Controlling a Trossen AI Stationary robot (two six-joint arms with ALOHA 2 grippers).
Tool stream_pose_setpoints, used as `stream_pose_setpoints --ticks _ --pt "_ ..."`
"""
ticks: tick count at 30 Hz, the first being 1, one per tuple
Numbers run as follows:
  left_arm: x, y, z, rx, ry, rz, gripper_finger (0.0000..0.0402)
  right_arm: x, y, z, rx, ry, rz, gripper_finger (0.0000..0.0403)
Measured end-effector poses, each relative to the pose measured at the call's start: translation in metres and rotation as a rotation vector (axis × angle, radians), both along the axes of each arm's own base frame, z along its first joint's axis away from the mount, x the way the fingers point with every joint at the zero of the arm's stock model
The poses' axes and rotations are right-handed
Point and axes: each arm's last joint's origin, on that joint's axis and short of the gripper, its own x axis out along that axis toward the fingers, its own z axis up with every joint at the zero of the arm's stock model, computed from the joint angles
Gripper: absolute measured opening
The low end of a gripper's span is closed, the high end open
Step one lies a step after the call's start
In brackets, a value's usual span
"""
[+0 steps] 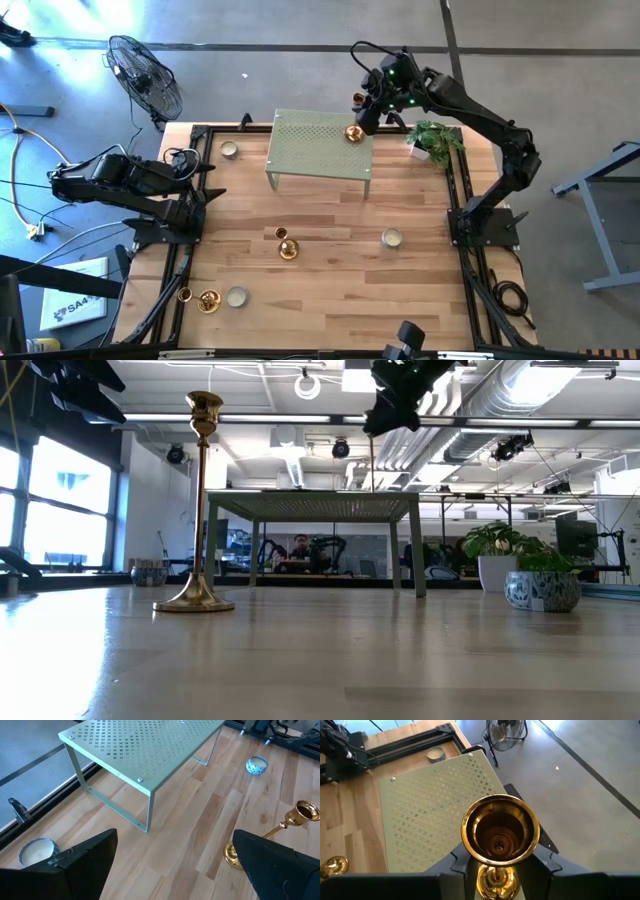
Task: Stock candles and holders on shelf
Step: Put the right gold candle holder on the shelf
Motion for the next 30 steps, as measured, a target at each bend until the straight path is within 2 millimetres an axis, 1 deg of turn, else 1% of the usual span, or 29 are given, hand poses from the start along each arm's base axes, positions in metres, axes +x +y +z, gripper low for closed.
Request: stream_pose_setpoints --ticks 27,30 --pt "0.0 0.0 0.0 -0.016 -0.007 0.009 0.0388 -0.0011 0.0013 -0.0012 0.001 0.022 0.022 0.0108" --pt "0.0 0.0 0.0 -0.016 -0.007 0.009 0.0388 -0.0013 0.0015 -0.0015 0.004 0.026 0.022 0.0113"
